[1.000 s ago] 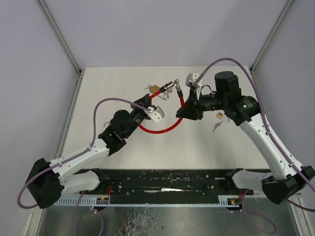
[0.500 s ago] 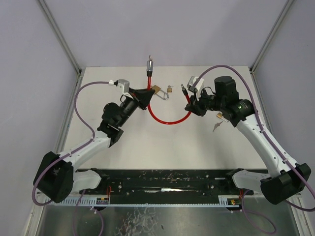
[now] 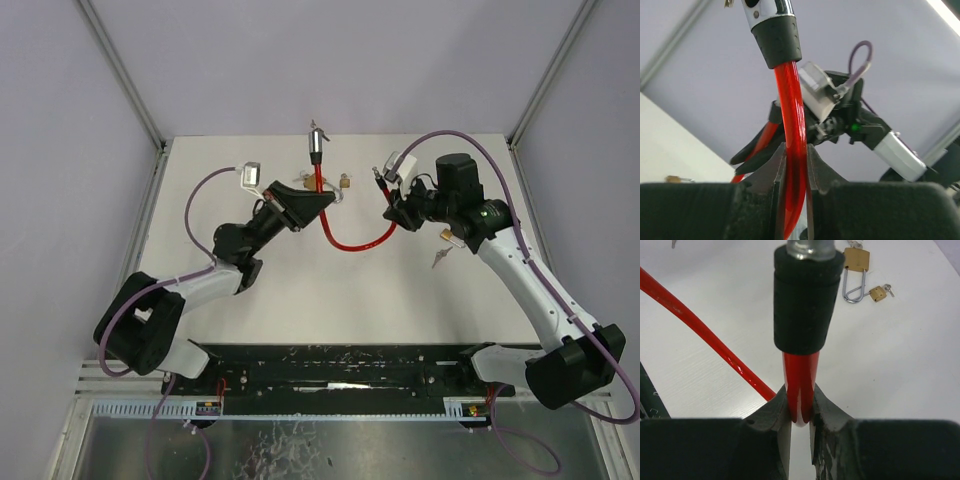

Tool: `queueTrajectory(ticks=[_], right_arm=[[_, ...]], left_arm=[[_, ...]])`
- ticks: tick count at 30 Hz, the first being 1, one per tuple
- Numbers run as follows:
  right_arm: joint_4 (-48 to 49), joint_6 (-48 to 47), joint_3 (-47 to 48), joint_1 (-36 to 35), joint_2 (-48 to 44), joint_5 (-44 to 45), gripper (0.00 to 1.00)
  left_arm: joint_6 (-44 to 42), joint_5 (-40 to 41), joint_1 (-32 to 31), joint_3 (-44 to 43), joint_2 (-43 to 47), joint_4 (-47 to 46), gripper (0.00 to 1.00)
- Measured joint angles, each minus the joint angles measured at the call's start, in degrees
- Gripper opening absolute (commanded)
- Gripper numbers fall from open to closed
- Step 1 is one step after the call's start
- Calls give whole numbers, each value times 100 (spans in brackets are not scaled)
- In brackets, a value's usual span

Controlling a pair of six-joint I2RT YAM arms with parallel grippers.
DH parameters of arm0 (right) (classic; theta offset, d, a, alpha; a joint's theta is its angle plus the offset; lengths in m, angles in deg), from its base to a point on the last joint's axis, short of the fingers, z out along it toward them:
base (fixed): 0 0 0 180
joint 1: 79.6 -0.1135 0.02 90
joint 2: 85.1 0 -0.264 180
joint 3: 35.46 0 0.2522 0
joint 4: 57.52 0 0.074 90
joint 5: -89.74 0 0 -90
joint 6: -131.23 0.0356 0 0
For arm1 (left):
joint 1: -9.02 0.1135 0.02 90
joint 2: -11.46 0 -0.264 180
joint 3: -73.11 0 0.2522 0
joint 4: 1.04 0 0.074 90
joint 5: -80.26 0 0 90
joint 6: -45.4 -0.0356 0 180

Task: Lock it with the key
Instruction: Lock the lock.

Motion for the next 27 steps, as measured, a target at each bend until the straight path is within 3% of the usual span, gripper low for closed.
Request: queueTrajectory(ticks=[17, 18, 19, 20, 27], right_arm=[[-83, -24, -2, 39, -2, -802, 0], [-83, -24, -2, 52, -2, -833, 0], [-81, -22, -2, 70, -2, -866, 0], [-83, -22, -2, 90, -2, -903, 0], [-83, 9, -2, 236, -4, -1180, 0]], left_arm=[[1362, -1460, -2, -1408, -713, -595, 17], [1412, -1539, -2, -1456, -737, -601, 15], [1460, -1620, -2, -1502, -758, -610, 3], [1519, -1727, -11, -1580, -785, -616, 0], [1377, -1939, -37, -1685, -710, -577, 0]])
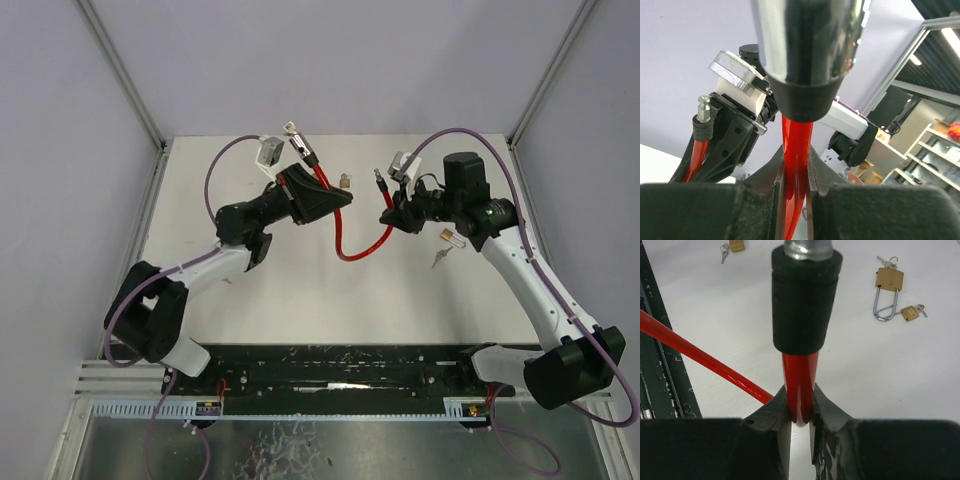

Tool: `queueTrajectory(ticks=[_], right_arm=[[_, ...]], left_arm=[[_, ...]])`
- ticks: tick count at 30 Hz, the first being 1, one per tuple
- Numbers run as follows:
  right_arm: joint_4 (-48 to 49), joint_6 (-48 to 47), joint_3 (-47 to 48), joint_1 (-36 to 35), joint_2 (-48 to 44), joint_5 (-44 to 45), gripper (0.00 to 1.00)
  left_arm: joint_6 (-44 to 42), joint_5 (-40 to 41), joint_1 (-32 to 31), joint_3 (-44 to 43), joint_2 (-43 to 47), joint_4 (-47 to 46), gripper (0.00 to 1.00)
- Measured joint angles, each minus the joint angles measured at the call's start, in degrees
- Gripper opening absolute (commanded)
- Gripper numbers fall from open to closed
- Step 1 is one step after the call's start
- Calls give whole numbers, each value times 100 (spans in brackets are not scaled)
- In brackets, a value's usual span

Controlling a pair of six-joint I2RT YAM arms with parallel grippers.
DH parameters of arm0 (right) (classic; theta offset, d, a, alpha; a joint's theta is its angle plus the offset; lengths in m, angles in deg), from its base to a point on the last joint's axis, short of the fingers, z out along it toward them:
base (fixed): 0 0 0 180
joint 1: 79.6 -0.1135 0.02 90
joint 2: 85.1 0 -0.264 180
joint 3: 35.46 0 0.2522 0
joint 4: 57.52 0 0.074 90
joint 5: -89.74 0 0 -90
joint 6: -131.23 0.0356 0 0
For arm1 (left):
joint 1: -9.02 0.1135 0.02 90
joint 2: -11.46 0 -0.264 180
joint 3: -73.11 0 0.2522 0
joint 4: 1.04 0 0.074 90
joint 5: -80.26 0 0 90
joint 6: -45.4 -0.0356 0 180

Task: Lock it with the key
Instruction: Lock the lock.

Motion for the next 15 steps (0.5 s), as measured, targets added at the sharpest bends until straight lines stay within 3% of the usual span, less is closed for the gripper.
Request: queueTrajectory(ticks=[3, 7, 11, 15], right_arm=[[-4, 50, 0, 96, -13, -227, 0], [-22, 81, 2, 179, -96, -461, 0], [-293, 59, 118, 197, -201, -774, 0], [-481, 245, 319, 197, -153, -1401, 0]], left_arm=[[-754, 146, -11, 195, 466, 581, 0], [-2649, 848, -133, 199, 1403, 2529, 0], [-5250, 2634, -774, -79, 2074, 4843, 0], [-7449, 4262, -1530, -105, 2094, 6017, 0]])
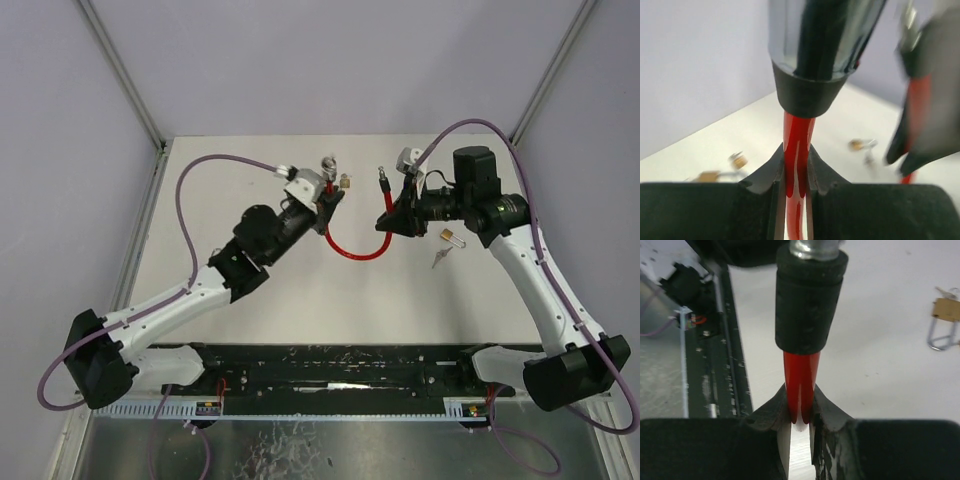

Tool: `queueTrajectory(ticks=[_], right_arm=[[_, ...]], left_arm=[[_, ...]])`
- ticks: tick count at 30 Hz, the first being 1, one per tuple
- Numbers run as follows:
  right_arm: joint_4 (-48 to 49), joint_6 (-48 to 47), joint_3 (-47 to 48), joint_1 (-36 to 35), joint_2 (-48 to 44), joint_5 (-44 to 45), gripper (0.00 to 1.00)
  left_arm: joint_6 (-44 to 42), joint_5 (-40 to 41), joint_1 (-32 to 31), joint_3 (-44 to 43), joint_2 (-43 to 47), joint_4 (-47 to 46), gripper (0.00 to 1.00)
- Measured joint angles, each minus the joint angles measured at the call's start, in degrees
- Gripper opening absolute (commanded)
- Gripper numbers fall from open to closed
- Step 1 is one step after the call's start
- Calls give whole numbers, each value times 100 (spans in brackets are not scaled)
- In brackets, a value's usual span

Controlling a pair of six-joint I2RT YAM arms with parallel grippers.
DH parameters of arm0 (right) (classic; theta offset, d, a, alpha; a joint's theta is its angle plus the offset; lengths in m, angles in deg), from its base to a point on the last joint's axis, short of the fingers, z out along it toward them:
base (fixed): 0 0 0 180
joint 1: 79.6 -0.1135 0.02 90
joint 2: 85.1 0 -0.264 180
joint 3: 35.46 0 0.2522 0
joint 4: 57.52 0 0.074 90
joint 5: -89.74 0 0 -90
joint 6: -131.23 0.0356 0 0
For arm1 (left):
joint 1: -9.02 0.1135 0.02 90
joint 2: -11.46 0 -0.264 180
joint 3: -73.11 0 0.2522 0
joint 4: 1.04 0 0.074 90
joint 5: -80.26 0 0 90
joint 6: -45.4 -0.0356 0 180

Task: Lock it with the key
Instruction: Lock the lock.

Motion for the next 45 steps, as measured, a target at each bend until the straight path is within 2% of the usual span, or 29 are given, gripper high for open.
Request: queueTrajectory(ticks=[2, 5, 11, 16, 24, 31, 45], right_arm=[[-173, 221, 223, -7, 162, -407, 0], [-326, 551, 629, -66, 553, -890, 0], [-562, 898, 765, -577, 920, -1091, 0], [-411, 1128, 487, -717, 837, -1102, 0], [-120, 1287, 81, -645, 535, -1088, 0], [271, 1449, -483, -662, 476, -1106, 0], [415, 1641, -518, -1023, 640, -1130, 0]], left_arm=[[-826, 560, -249, 2, -114, 433, 0], [-1602, 1071, -358, 7, -232, 826, 0], [-2341, 1440, -363, 4, -273, 990, 0], [-2323, 1410, -356, 2, -286, 1021, 0], [-1746, 1025, -15, -20, -245, 1198, 0], [-1563, 931, 15, -153, -240, 1381, 0], [-1587, 879, -105, -315, -498, 1556, 0]])
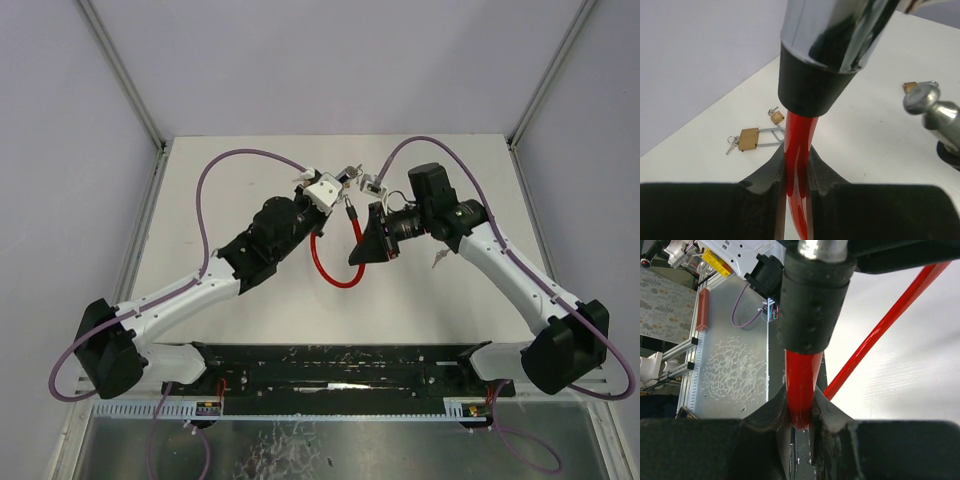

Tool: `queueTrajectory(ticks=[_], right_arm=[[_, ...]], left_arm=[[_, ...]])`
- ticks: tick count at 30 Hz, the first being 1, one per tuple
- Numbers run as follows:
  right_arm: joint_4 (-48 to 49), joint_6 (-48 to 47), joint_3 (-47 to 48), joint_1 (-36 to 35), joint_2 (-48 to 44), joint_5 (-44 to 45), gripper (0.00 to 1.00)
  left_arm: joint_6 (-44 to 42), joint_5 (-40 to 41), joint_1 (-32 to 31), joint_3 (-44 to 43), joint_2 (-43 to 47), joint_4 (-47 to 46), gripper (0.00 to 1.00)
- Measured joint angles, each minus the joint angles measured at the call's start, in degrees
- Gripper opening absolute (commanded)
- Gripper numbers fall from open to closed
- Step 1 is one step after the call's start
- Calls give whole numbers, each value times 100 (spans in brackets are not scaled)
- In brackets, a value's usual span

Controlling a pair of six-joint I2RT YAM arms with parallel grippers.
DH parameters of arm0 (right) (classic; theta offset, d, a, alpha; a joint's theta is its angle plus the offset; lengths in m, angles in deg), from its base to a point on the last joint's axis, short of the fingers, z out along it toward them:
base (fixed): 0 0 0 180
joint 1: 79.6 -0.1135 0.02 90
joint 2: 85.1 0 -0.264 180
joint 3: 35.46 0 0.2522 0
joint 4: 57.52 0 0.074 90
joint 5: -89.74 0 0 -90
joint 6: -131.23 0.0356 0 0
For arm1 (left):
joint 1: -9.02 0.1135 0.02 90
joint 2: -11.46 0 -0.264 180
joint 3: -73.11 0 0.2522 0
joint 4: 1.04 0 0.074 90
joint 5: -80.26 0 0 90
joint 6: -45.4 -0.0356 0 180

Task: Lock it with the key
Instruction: Lock the lock.

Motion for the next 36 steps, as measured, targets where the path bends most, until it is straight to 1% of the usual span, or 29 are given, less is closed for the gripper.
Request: queueTrajectory(ticks=[9, 29, 36], right_arm=[[-11, 68, 203, 2, 13, 0, 0], [-15, 197, 205, 221, -55, -9, 0], [-13, 245, 203, 243, -63, -129, 0]], left_arm=[[-15, -74, -33, -37, -33, 87, 0], [-144, -363, -66, -37, -31, 195, 0], [-503, -457, -74, -42, 52, 282, 0]])
